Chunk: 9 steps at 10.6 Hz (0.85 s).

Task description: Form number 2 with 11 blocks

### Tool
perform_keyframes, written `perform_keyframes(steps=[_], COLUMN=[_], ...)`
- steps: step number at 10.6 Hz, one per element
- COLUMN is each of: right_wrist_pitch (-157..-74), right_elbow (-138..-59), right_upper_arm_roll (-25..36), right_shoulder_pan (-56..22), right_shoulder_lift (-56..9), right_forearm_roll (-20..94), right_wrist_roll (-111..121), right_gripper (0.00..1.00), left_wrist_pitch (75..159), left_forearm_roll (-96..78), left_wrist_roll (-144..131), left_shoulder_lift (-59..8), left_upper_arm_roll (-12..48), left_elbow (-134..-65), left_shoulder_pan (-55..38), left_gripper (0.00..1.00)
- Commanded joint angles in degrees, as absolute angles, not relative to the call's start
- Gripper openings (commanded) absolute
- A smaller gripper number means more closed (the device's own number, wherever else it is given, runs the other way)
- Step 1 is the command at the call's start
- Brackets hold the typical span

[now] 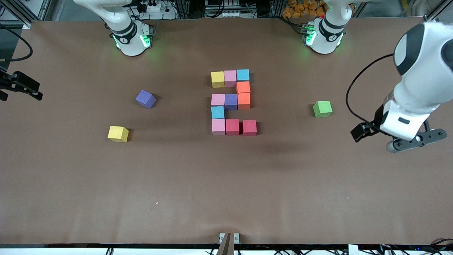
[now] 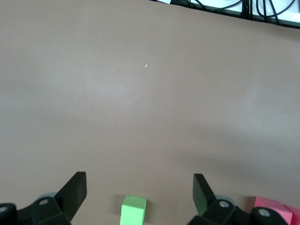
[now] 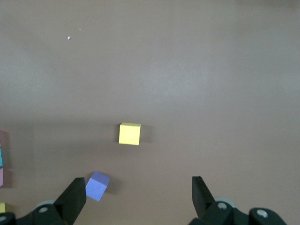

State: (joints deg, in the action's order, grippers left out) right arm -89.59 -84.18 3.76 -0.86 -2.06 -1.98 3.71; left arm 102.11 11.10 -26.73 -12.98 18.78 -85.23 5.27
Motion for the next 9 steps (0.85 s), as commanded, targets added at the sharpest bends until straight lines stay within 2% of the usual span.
perform_keyframes(steps=[1,4,9], right_wrist_pitch=[-91.31,-91.06,-86.13], right_elbow=[-84.73,-84.73,-84.55], right_upper_arm_roll=[3.43,3.16,3.08], right_shoulder_pan=[0.44,-0.18,-0.62], right_shoulder_lift=[-1.58,-1.76,-1.49], right_forearm_roll=[-2.20,-2.11,-1.58], right_wrist_roll=[-1.90,-6.85,-2.81], right_gripper=[1.00,1.00,1.00], left_wrist_pitch=[98.01,94.23,91.15], left_forearm_roll=[9.50,2.12,1.93], left_wrist_roll=[-20.95,-19.95,-19.51], left_shoulder_lift=[-9.51,-5.73,-2.37], left_upper_arm_roll=[19.16,18.63,18.54], left_elbow=[-84.11,-84.11,-84.55], left_shoulder_pan=[5.80,6.68,6.77], left_gripper=[1.00,1.00,1.00])
